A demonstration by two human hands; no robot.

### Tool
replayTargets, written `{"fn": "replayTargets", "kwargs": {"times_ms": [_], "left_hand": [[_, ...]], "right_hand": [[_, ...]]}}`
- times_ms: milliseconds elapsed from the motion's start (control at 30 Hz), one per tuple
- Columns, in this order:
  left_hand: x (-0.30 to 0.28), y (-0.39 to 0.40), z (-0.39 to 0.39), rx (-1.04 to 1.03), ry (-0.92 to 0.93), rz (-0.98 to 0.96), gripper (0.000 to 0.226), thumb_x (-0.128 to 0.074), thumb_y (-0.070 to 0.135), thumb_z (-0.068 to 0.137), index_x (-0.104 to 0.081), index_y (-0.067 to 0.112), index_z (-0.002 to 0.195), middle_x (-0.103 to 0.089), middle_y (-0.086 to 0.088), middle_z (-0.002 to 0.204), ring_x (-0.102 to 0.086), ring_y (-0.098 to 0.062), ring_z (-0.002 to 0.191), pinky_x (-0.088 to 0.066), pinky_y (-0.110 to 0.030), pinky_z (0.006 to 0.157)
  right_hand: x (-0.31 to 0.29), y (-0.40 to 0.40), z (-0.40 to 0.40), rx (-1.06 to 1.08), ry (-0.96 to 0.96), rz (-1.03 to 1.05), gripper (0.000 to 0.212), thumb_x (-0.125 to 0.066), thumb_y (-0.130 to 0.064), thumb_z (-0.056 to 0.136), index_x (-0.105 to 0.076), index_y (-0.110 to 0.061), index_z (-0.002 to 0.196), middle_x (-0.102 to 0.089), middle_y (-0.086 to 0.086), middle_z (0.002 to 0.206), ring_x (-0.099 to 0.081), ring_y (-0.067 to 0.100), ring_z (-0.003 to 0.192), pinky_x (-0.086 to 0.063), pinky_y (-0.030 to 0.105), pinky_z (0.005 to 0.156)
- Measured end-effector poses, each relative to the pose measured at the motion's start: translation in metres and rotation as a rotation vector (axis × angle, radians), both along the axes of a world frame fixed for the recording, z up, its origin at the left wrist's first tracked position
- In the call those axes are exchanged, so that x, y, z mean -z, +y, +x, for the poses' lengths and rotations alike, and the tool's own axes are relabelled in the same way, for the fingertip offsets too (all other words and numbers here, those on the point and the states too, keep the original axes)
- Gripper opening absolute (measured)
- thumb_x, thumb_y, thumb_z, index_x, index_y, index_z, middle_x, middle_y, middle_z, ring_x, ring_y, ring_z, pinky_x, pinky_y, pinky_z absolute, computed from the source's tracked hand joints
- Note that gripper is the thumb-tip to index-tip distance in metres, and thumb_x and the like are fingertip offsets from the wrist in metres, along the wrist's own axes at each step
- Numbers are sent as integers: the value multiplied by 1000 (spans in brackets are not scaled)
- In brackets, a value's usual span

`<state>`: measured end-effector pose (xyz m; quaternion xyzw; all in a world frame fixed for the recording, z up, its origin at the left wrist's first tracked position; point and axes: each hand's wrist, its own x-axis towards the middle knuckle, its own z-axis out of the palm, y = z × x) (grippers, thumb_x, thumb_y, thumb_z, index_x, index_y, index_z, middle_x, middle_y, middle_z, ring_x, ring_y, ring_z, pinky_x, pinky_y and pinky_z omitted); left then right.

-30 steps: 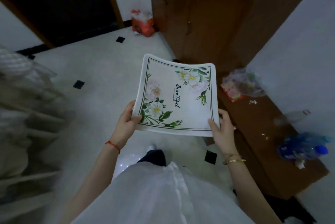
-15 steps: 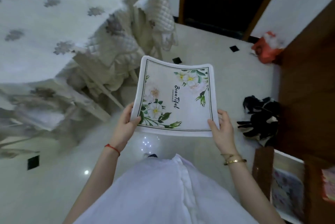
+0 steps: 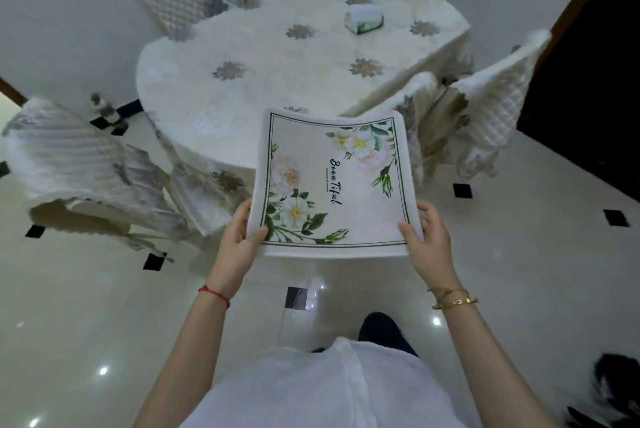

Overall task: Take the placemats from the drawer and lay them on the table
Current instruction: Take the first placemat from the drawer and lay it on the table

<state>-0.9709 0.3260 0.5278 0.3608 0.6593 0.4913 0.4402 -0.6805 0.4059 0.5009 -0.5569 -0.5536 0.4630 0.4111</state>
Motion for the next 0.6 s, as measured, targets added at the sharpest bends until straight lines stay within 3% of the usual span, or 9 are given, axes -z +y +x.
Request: {"fn": "replayTargets", "kwargs": {"times_ms": [200,333,500,600], "left_hand": [[15,75,-23,-167,-4,-1,49,-52,-3,91,-49,23,133,-64,-6,123,-61,-26,113,-48,-43,100],[14,149,-27,-280,-8,47,50,-53,-2,91,-52,37,123,-63,9,121,-62,-12,111,-50,-33,96],[10,244,-23,-446,-56,62,47,-50,-2,93,-49,29,128,-63,6,121,-63,-10,108,-52,-27,91],[12,293,-23,-518,-52,42,48,-49,-4,93,-47,24,132,-62,4,120,-62,-9,106,-53,-18,84]], "right_hand": [[9,116,-37,-141,-6,14,34,-59,-7,90,-51,-32,112,-69,-5,107,-66,7,98,-51,26,84],[0,218,-55,-271,-13,57,31,-57,-6,92,-48,-21,118,-66,0,110,-65,1,95,-52,18,81],[-16,353,-80,-446,-107,76,32,-58,-14,92,-46,-30,117,-65,0,114,-63,15,105,-52,38,92],[-18,417,-98,-526,-160,63,30,-58,-16,92,-47,-27,118,-62,2,120,-58,19,114,-48,40,99]]}}
